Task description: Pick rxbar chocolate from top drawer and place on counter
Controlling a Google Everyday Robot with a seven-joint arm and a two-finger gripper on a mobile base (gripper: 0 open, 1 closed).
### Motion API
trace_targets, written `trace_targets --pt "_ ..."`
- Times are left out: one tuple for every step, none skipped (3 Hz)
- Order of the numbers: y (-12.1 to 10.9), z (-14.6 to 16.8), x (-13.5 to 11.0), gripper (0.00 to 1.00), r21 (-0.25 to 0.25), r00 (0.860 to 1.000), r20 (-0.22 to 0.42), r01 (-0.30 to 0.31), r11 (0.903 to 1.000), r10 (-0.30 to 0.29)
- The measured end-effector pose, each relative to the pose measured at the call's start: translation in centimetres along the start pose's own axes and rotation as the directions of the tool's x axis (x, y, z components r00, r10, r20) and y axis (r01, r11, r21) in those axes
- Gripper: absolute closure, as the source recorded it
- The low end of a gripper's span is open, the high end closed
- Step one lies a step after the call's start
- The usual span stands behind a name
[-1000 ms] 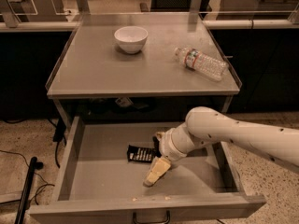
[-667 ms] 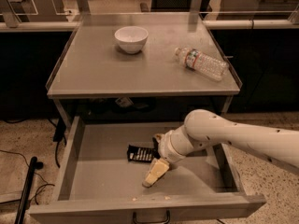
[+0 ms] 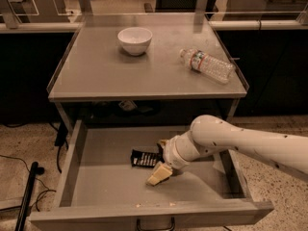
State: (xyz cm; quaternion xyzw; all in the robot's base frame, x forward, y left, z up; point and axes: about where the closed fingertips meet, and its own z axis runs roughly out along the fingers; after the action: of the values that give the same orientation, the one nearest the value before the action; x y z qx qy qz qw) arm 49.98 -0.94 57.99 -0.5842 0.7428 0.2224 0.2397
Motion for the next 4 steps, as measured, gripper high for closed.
trace_targets --pt "0.0 0.0 0.0 0.48 0.0 1.0 0.0 0.0 1.0 0.0" --pt "0.01 -0.13 -0.1 0.8 0.0 1.0 0.0 0.0 1.0 0.0" --pt "0.06 -0.79 -0.62 1.0 0.0 1.0 0.0 0.0 1.0 0.0" --pt "0.06 -0.79 -0.62 1.0 0.0 1.0 0.0 0.0 1.0 0.0"
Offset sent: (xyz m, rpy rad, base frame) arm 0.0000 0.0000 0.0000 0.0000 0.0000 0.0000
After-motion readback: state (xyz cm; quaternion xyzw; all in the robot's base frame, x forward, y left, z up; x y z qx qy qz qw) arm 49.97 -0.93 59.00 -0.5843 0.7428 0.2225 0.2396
